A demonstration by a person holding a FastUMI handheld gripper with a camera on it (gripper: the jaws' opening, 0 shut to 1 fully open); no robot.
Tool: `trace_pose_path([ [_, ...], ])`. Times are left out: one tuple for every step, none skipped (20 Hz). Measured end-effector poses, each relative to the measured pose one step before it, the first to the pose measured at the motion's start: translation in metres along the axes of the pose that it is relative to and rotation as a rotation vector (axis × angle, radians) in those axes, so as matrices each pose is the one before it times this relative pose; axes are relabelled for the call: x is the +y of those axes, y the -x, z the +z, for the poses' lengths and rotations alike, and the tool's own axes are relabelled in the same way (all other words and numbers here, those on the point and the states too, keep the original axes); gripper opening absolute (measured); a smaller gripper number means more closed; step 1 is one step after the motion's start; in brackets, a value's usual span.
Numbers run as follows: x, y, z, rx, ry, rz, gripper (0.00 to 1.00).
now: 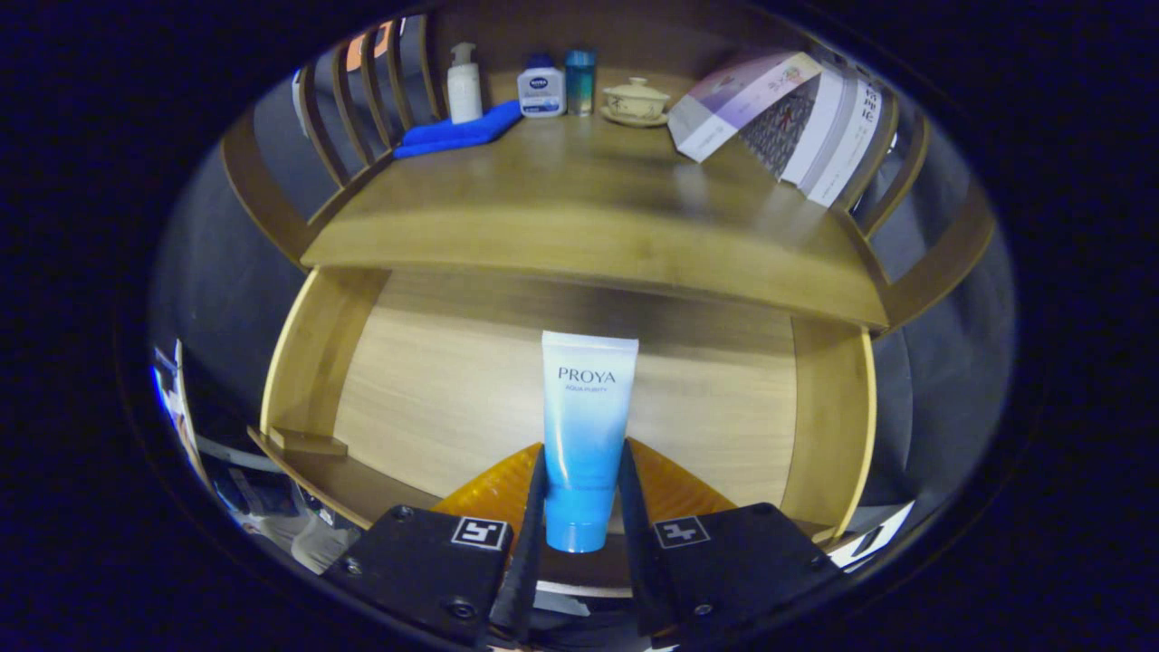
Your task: Pull open the drawer, take out the items inside it, and place them on the countertop above the cabinet.
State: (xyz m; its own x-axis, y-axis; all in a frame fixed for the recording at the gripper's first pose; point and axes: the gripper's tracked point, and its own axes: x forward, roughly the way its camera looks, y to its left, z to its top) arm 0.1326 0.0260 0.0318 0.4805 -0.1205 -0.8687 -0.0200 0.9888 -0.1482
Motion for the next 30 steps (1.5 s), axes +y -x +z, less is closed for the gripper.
trace_pose_path([
  [0.00093, 0.00343, 0.0069, -0.01644, -0.00517, 0.00213, 0.45],
  [0.00059, 0.00266, 0.00897, -0.01845, -0.00508, -0.00073, 0.45],
  [-0.00003, 0.00272, 0.00754, -0.01502, -0.00263, -0.00391, 0.45],
  [0.00056, 0.00002, 0.00831, -0.01181, 0.00198, -0.00493, 0.45],
  [0.00012, -0.00026, 0.0091, -0.01986, -0.00395, -0.00829, 0.45],
  [0.00083, -0.00048, 0.00983, -0.02468, -0.00421, -0.00151, 0.45],
  [0.00168, -0.00211, 0.01162, -0.02613, -0.00615, -0.00761, 0.45],
  [0.00239, -0.00363, 0.01095, -0.0292, 0.00143, 0.00151, 0.45],
  [0.00164, -0.0026, 0.01035, -0.02387, -0.00035, -0.00085, 0.45],
  [-0.00014, -0.00419, 0.01072, -0.02774, -0.00286, -0.00101, 0.45],
  [-0.00031, -0.00564, 0.0097, -0.02449, -0.00786, -0.00203, 0.45],
  [-0.00133, -0.00557, 0.01091, -0.03006, -0.01122, -0.00224, 0.45],
  [-0.00247, -0.00535, 0.00816, -0.02211, -0.01107, -0.00479, 0.45],
  [-0.00109, -0.00662, 0.00674, -0.01438, -0.01019, 0.0001, 0.45],
  [-0.00047, -0.00617, 0.00303, -0.00609, -0.01035, 0.00569, 0.45],
  [-0.00227, -0.00804, 0.0019, 0.00076, -0.01205, 0.00202, 0.45],
  [-0.00089, -0.00696, 0.002, 0.00125, -0.01342, 0.00504, 0.45],
  [-0.0007, -0.0067, 0.00101, -0.00126, -0.0096, 0.00172, 0.45],
  [-0.00129, -0.00531, 0.00377, -0.01106, -0.00336, 0.00162, 0.45],
  [-0.0012, -0.00506, 0.00314, -0.01386, -0.00007, -0.00214, 0.45],
  [0.00007, -0.004, -0.00001, -0.00451, -0.00344, 0.0003, 0.45],
  [-0.0001, -0.00461, -0.00212, 0.00237, -0.00838, -0.0029, 0.45],
  [0.00019, -0.00351, -0.00332, 0.00445, -0.01217, -0.00036, 0.45],
  [-0.00017, -0.00096, 0.00304, -0.02874, -0.01422, -0.00215, 0.45],
  [-0.00077, -0.00579, -0.00013, -0.00098, 0.00195, -0.00836, 0.46],
  [-0.00038, 0.0003, 0.0005, -0.0252, 0.01551, -0.00661, 0.46],
  [-0.00029, 0.00085, -0.0011, -0.02325, 0.02428, -0.01047, 0.48],
  [-0.00022, -0.00019, 0.00034, -0.01964, 0.02386, -0.00817, 0.5],
  [-0.0005, -0.00006, 0.00062, -0.02659, 0.00825, -0.01265, 0.52],
  [-0.00103, 0.00103, -0.00035, -0.01955, 0.00368, -0.01305, 0.52],
])
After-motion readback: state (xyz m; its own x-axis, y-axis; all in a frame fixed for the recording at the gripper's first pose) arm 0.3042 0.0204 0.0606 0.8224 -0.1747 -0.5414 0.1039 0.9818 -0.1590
